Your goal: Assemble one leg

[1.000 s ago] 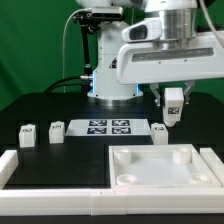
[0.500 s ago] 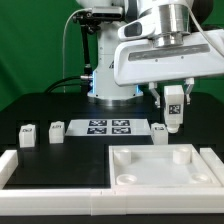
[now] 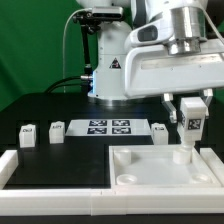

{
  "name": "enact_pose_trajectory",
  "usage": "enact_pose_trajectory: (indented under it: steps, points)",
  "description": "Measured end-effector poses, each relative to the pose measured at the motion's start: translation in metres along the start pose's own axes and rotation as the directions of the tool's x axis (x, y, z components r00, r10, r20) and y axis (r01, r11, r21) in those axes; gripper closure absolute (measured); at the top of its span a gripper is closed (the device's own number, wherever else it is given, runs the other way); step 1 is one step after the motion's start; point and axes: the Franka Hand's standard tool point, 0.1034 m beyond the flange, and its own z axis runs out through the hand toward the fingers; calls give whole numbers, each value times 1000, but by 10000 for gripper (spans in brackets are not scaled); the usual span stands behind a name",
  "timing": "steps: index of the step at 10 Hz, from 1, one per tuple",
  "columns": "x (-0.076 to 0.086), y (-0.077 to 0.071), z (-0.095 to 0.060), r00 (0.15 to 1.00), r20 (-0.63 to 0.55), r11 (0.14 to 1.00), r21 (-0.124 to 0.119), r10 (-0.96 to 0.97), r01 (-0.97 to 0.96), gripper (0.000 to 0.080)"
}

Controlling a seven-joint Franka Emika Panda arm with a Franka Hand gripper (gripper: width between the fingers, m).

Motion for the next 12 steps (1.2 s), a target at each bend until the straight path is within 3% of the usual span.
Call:
enact_pose_trajectory:
  steps: [4,12]
  points:
    - [14,0,25,1000,-3,1000,7,16,-16,511]
    - [16,2,30,1000,-2,1000,7,-4,4,511]
